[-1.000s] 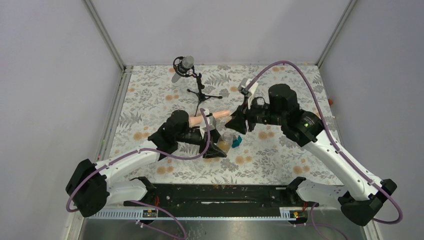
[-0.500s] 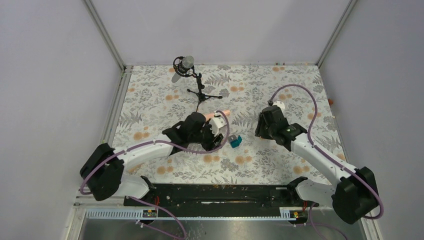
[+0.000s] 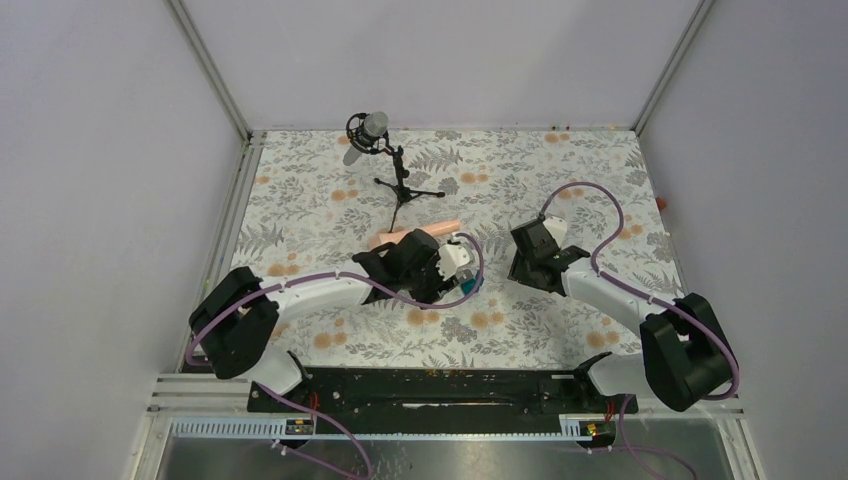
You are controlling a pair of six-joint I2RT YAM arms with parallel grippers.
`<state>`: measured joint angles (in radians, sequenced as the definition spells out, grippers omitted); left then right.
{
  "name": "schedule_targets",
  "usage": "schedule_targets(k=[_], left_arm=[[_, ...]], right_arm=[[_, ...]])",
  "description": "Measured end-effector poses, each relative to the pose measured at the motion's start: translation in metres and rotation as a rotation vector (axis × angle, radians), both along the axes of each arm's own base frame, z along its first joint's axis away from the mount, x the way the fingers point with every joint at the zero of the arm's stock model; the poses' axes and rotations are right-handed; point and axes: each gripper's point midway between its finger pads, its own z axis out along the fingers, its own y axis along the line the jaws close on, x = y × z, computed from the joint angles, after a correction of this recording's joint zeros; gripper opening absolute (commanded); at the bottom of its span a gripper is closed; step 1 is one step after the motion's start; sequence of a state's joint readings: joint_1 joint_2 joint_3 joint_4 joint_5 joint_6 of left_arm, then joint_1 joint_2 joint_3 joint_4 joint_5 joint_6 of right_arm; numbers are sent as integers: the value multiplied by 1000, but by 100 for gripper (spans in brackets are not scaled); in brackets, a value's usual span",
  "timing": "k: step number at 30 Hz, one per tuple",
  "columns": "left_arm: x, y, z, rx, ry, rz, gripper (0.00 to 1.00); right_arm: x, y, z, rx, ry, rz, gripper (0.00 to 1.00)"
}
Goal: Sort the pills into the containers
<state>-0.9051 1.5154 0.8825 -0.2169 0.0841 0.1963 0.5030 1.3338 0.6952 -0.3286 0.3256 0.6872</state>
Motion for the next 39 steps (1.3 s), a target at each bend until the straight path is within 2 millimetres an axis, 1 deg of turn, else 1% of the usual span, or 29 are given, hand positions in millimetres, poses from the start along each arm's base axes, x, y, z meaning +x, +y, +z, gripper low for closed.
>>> schedule_targets(k=[2, 5, 12, 14, 16, 17, 20, 22, 25, 28, 31, 34, 36, 37, 39], left_arm=[[0, -1, 0, -3, -2, -1, 0], [1, -3, 2, -12, -7, -1, 0], [2, -8, 6, -55, -24, -6, 0], [0, -8, 9, -71, -28, -8, 0], [-1, -8, 14, -92, -35, -11, 0], [-3, -8, 18, -106, -38, -15, 0], [-6, -12, 31, -156, -46, -31, 0], [-10, -15, 43, -200, -53, -46, 0], [-16, -20, 64, -270, -56, -78, 0], [-23, -25, 74, -312, -41, -111, 0], [-29, -30, 79, -337, -19, -135, 0], [-32, -35, 85, -364, -1, -151, 0], [-34, -37, 87, -378, 9, -156, 2], [-35, -38, 88, -383, 12, -161, 5], [-36, -38, 90, -392, 23, -159, 10]], right_arm=[[1, 0, 0, 2, -3, -3, 59], [2, 1, 1, 4, -7, -4, 64], [1, 3, 4, 14, -11, 8, 67], [1, 7, 8, 34, -15, 27, 68], [-1, 12, 16, 66, -26, 60, 70], [-2, 17, 22, 90, -37, 82, 70], [-9, 46, 53, 243, -90, 224, 73], [-15, 75, 85, 394, -160, 362, 76], [-30, 107, 129, 585, -283, 551, 83], [-46, 121, 153, 678, -356, 670, 87], [-59, 130, 162, 707, -378, 749, 89], [-64, 137, 163, 695, -373, 799, 89], [-67, 145, 162, 680, -349, 828, 87], [-68, 148, 160, 667, -339, 841, 83], [-66, 151, 158, 648, -325, 836, 66]])
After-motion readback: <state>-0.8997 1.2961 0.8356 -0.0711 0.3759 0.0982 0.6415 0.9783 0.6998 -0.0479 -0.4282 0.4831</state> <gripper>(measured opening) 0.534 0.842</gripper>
